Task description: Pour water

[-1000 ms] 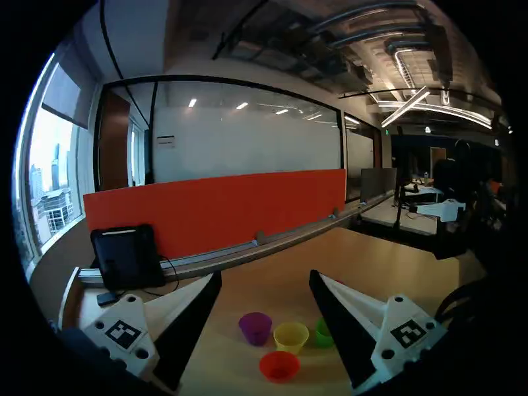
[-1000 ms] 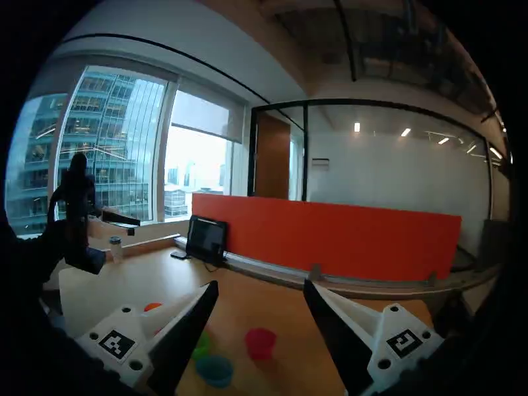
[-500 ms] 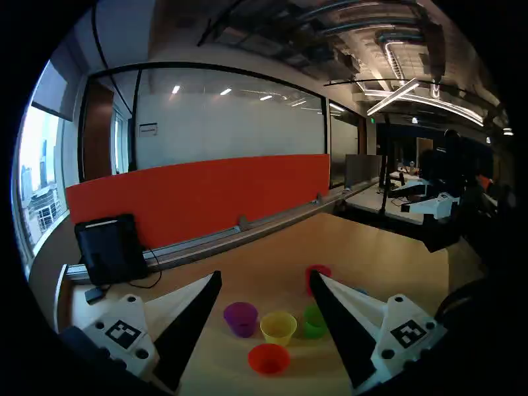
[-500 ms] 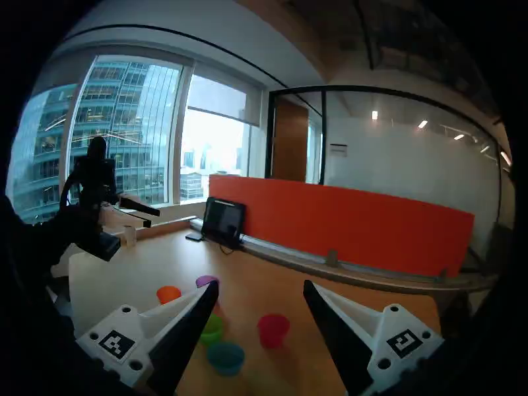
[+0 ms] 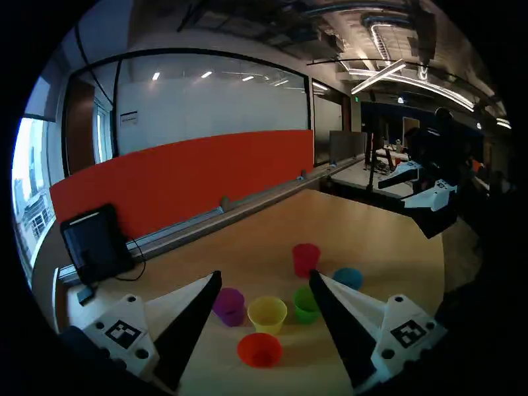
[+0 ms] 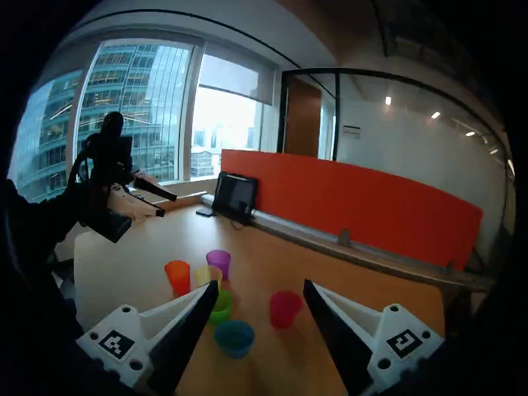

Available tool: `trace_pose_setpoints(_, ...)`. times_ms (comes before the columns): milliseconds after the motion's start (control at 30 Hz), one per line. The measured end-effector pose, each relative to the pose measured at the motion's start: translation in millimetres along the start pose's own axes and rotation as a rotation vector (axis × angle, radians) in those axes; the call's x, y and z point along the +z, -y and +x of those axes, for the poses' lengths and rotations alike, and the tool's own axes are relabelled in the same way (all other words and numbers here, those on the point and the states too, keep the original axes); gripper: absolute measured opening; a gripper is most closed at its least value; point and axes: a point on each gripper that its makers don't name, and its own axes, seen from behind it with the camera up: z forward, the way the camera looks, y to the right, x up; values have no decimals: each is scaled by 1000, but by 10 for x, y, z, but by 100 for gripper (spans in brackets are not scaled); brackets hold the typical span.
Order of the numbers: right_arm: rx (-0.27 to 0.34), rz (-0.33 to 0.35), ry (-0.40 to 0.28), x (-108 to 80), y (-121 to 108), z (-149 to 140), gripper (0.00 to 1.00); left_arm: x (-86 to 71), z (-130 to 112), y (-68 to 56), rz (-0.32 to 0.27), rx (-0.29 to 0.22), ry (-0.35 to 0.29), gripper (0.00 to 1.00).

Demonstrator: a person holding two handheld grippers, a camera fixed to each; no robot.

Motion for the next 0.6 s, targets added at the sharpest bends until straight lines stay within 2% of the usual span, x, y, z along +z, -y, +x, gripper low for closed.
trace_pose_setpoints(300,1,17,41,19,83,-188,100,154,-202,-145,-34,31,68,99)
trace_pose_setpoints(600,7,27,63,16,153,-325,100,267,-385,-257,-70,39,123,99)
